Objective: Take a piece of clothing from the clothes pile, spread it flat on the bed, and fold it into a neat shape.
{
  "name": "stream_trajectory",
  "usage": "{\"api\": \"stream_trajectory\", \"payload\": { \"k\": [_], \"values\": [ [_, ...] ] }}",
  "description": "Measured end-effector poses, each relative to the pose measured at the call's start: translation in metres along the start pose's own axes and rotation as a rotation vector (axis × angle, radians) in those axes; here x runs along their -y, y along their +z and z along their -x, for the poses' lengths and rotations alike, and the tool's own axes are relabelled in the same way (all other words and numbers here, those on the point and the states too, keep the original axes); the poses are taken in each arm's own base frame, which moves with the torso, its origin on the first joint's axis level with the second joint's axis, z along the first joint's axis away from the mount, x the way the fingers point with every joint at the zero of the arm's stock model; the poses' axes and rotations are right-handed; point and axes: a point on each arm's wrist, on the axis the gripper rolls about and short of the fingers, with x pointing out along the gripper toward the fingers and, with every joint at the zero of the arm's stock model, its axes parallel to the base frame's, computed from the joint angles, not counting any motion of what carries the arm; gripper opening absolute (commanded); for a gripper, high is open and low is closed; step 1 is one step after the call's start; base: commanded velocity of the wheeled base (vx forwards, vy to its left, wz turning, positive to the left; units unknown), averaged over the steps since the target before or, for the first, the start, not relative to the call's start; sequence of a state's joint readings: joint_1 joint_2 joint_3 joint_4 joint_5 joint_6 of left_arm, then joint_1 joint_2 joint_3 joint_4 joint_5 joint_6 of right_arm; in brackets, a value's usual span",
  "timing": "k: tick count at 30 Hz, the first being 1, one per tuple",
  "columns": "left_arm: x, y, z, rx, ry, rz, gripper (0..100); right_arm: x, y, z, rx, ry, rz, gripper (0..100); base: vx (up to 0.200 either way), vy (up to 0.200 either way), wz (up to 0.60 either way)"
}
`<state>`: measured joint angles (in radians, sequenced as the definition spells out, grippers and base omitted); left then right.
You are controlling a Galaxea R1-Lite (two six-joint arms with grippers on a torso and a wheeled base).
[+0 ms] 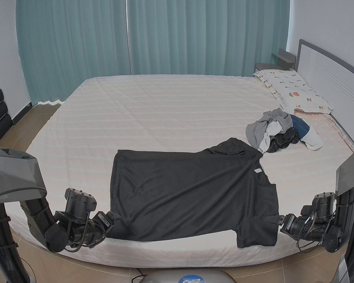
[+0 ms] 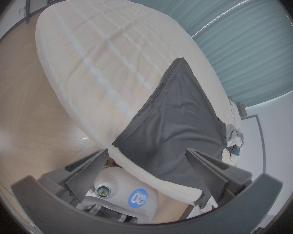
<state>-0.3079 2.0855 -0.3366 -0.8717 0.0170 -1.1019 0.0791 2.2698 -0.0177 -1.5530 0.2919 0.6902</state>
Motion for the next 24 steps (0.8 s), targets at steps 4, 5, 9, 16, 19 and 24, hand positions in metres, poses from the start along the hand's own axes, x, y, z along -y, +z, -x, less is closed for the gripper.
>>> {"api": "stream_trajectory", "payload": {
  "k": [4,5,9,16,19,24],
  "values": [
    [-0.004,-0.007,-0.004,0.000,0.040,-0.062,100,0.002,-0.001,-0.001,-0.007,-0.007,-0.001,100,0.000,0.000,0.00],
    [-0.005,-0.009,-0.006,0.003,0.049,-0.071,100,0.002,-0.001,-0.001,-0.008,-0.008,-0.002,100,0.000,0.000,0.00],
    [-0.003,-0.015,-0.012,0.015,0.048,-0.104,100,0.003,-0.002,-0.002,-0.015,-0.014,-0.004,100,0.000,0.000,0.00],
    [0.000,-0.018,-0.026,0.057,0.023,-0.186,100,0.005,-0.003,-0.004,-0.022,-0.020,-0.007,100,0.000,0.000,0.00],
    [-0.001,-0.019,-0.032,0.078,0.032,-0.199,100,0.005,-0.004,-0.004,-0.022,-0.022,-0.007,100,0.000,0.000,0.00],
    [-0.002,-0.020,-0.040,0.091,0.048,-0.205,100,0.005,-0.004,-0.004,-0.021,-0.025,-0.007,100,0.000,0.000,0.00]
  ]
}}
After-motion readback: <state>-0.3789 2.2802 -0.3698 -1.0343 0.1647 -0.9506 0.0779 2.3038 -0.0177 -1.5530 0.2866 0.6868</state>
